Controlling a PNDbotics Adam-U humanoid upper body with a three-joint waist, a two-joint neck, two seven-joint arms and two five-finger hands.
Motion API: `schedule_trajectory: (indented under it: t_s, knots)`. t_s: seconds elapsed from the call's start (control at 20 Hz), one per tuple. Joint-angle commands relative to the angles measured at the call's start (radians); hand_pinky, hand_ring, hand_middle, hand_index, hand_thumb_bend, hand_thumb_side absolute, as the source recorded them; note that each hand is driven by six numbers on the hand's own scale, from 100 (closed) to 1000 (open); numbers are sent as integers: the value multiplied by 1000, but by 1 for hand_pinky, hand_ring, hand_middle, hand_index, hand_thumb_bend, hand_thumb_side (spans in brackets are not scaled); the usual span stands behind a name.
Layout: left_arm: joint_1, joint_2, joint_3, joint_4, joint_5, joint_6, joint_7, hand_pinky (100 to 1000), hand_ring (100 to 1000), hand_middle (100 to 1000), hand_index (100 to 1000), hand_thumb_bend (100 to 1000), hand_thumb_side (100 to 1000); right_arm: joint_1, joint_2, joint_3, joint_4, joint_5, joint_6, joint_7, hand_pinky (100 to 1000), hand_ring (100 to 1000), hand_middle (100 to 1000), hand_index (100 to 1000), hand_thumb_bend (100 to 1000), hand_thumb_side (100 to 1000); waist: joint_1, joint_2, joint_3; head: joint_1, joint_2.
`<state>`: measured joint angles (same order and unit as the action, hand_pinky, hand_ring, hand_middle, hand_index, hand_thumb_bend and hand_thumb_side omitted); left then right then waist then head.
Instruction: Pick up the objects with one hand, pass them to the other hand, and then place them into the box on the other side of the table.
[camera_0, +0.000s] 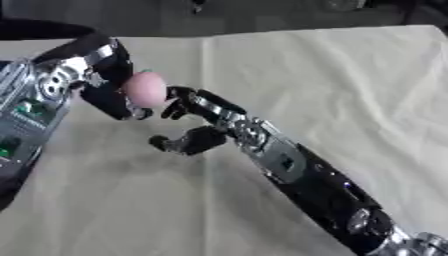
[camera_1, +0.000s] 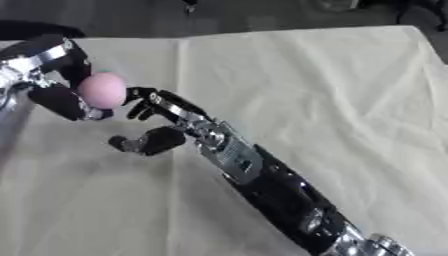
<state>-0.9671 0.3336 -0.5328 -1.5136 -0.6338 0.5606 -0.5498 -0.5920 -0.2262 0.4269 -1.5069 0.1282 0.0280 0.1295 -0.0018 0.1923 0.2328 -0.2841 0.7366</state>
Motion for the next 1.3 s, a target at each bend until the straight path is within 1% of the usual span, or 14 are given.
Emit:
schedule_trajectory:
  t_s: [0.05,0.25,0.5,0.7,0.85,1.0,1.15,1.3]
  knots:
    - [-12,29,24,-33,4,3,5,707,457,296,289,528,100,-12,-19,-10,-12,10,12,-8,771,750,822,901,401,255,-1,-15,1,1,-9]
    - [-5,64,63,-87,22,16,23,709,452,292,288,517,100,-8,-30,-11,-11,16,21,-12,772,750,823,901,406,257,0,-20,2,7,-8]
    - [22,166,151,-126,47,56,79,712,447,287,283,518,100,3,-68,-13,-28,0,23,-20,773,752,825,899,406,273,6,-32,4,40,5]
    - [62,255,213,-115,77,89,134,712,445,284,280,520,100,22,-107,-19,-48,-18,26,-30,774,750,823,894,394,291,8,-40,3,86,17]
    - [91,313,242,-89,110,109,162,713,447,285,281,519,100,32,-139,-29,-71,-33,25,-49,772,746,819,889,387,284,6,-46,1,116,20]
    - [114,360,258,-59,143,119,181,715,453,285,282,495,100,33,-167,-40,-101,-56,28,-71,770,742,813,876,381,277,2,-49,-2,153,14]
    - [133,396,279,-44,176,128,212,714,451,285,281,486,100,32,-198,-58,-140,-79,34,-91,765,735,805,868,385,261,-6,-46,-3,208,-9]
    - [144,419,294,-27,203,135,241,714,452,285,280,482,100,32,-227,-78,-180,-106,39,-115,765,732,803,865,384,236,-17,-41,-4,243,-29]
